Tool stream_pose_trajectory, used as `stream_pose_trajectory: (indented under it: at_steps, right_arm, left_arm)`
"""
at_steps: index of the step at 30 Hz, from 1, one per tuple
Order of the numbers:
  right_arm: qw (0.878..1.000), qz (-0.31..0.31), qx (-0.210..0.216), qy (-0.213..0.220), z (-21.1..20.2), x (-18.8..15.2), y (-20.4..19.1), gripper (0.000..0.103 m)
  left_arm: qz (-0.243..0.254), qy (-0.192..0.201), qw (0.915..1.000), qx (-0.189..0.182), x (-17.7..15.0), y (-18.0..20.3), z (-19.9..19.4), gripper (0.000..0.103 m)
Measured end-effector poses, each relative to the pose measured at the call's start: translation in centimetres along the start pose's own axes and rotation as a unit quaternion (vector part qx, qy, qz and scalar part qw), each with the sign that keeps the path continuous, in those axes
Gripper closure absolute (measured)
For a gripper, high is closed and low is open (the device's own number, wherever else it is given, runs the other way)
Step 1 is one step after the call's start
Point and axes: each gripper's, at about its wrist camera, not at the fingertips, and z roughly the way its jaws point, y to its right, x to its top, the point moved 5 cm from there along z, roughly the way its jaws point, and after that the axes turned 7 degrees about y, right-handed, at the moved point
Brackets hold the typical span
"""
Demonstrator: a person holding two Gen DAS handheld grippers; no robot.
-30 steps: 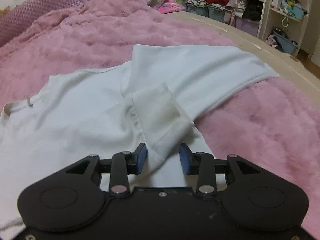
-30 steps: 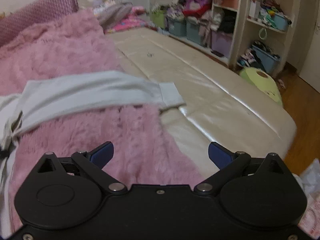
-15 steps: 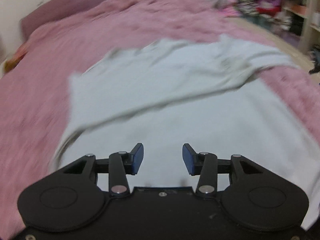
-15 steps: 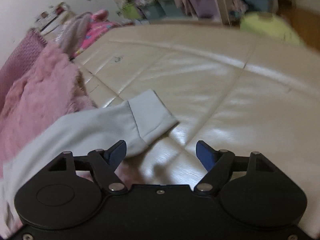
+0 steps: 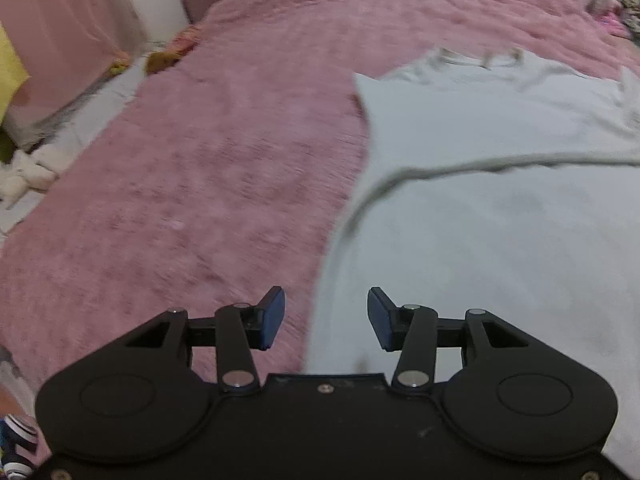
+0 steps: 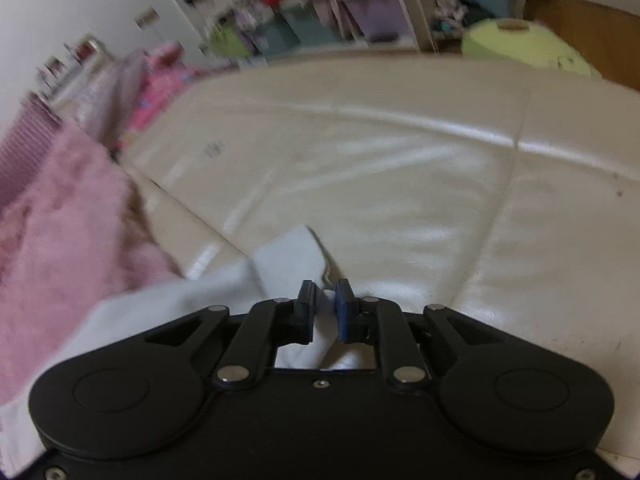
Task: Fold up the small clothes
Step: 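Grasp the cuff of the other sleeve with the right gripper, then fold the held sleeve across the shirt body and open the right gripper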
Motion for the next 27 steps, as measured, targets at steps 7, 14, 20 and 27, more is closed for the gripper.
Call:
stream_pose_trajectory:
  at_steps: [7,14,20,27]
  right_arm:
    - [0.995,-0.062,0.062,0.054,-6.3,0.1,-6.1,0.096]
    - [0.980,-0.090,0.169,0.057,-13.4,-2.0,-15.1,0.096]
    - [0.954,-0.142,0.260,0.035,-19.9,-8.7,-24.1,0.096]
    - [0.924,-0.178,0.339,-0.016,-24.9,-18.9,-33.0,0.097]
  left_arm:
    - [-0.056,0.017,0.9983,0.007,3.7,-3.2,4.2,0.054]
    - [-0.047,0.026,0.9982,0.027,6.6,-4.9,7.2,0.054]
    - [-0.113,0.001,0.9936,0.004,6.4,-7.1,9.0,0.054]
    - [-0.103,0.015,0.9936,-0.044,5.8,-8.5,8.3,0.054]
